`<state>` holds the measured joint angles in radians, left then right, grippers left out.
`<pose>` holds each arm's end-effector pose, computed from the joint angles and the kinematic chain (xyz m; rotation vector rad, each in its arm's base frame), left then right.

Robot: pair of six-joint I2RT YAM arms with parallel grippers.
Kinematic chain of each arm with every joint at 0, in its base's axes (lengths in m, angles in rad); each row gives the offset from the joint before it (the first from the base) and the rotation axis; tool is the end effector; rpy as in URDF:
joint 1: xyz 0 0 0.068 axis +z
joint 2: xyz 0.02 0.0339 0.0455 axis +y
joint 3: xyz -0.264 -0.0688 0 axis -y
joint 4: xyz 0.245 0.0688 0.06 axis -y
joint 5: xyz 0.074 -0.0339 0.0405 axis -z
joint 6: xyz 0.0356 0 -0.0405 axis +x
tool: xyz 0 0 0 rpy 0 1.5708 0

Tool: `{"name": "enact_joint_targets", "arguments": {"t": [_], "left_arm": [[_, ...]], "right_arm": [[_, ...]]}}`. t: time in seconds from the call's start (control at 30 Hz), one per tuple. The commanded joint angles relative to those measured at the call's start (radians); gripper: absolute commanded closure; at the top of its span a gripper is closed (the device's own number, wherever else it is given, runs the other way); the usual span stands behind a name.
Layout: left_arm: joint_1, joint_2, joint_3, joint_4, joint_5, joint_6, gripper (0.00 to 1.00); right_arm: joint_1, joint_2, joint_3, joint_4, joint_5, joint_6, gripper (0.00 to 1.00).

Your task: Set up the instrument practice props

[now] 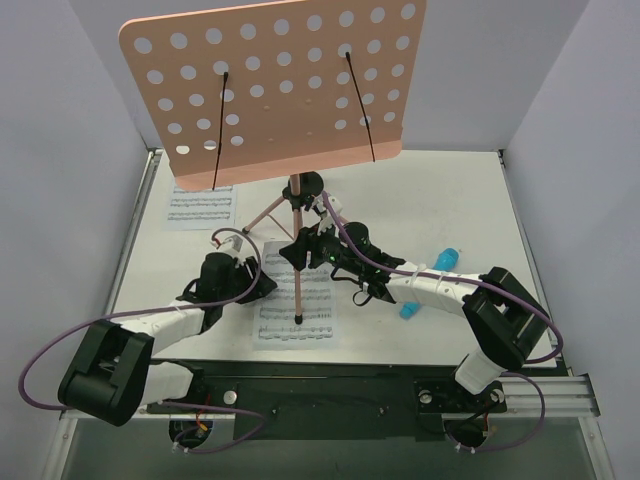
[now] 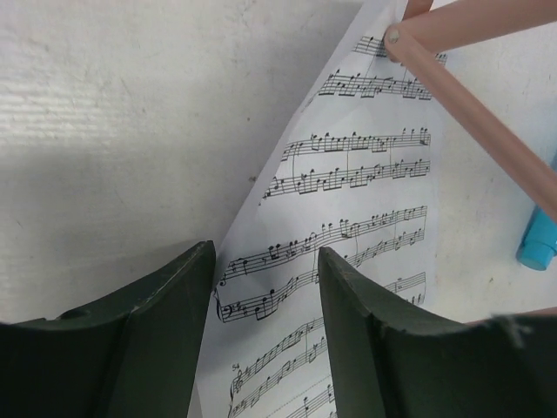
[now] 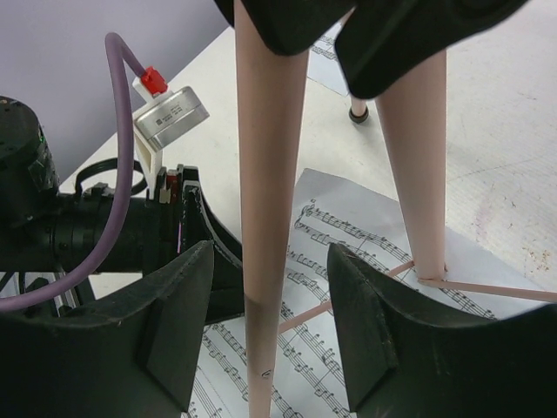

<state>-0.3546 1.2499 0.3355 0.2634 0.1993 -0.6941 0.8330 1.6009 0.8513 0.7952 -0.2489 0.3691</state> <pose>0.2042 -0.0831 0.1406 -0.2791 2.3095 -0.7773 0.2333 0.2697 0.2593 -0.5814 1.5346 1.1310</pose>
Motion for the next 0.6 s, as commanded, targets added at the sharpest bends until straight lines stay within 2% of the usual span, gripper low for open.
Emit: {"name": "enact_joint_targets", "arguments": {"t": [0.0,0.3,0.37,0.43,0.47,0.57], "left_arm": [[-0.006,-0.007,0.071,-0.012,-0.063,0.116,0.41],[-0.006,0.066,0.105,0.048,-0.043,0.206,0.50],[-0.006,0.078,0.108,0.051,-0.029,0.219,0.61],[-0.007,0.091,0.109,0.057,-0.014,0.223,0.76],[-0.006,0.097,0.109,0.060,-0.009,0.223,1.00],[-0.007,0.102,0.112,0.057,0.006,0.228,1.00]], "right_arm": [[0.005,-0.019,0.026,0.029,-0.010,-0.007,0.50],[0.005,-0.024,0.032,0.009,-0.015,-0.015,0.50],[0.005,-0.025,0.034,0.004,-0.015,-0.016,0.50],[0.005,-0.024,0.034,0.004,-0.015,-0.018,0.50],[0.005,-0.021,0.037,0.006,-0.015,-0.018,0.50],[0.005,-0.015,0.043,0.004,-0.015,-0.025,0.50]]}}
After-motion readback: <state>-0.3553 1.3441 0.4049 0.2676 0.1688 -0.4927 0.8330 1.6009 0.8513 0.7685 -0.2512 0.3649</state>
